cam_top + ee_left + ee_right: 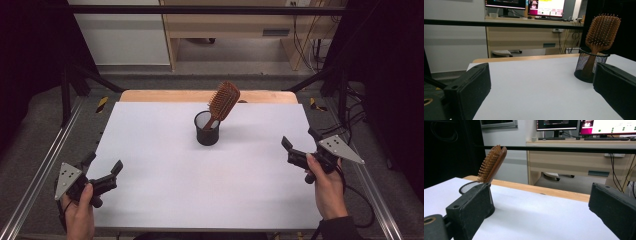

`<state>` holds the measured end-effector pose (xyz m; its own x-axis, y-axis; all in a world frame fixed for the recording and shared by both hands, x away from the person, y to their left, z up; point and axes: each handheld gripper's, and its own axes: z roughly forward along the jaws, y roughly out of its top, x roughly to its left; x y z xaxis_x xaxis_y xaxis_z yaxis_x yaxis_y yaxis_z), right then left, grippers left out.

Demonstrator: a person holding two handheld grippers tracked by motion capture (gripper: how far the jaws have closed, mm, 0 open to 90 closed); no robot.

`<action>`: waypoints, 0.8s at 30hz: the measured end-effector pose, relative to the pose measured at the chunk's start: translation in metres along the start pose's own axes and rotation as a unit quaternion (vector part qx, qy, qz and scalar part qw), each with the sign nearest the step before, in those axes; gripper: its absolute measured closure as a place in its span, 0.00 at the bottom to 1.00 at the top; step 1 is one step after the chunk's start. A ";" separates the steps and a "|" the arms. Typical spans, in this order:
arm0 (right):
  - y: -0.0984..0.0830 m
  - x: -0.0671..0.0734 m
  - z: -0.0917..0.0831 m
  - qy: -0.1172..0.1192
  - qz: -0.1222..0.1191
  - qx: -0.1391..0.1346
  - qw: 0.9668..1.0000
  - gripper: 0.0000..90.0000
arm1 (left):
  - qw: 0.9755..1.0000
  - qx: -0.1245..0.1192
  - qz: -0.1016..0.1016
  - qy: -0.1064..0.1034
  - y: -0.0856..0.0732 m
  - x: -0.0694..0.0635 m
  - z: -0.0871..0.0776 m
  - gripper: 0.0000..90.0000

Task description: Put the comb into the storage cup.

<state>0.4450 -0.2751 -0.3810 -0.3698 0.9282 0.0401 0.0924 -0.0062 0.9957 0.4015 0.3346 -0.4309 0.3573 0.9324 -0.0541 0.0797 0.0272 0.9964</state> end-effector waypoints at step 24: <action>-0.049 0.001 -0.016 0.011 0.006 0.026 1.000 0.06 | 1.000 0.002 0.006 -0.011 -0.001 -0.004 -0.008 0.02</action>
<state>0.4255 -0.2793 -0.4282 -0.3881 0.9200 0.0538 0.1453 0.0034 0.9894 0.3927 0.3337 -0.4310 0.3780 0.9248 -0.0430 0.0780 0.0145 0.9968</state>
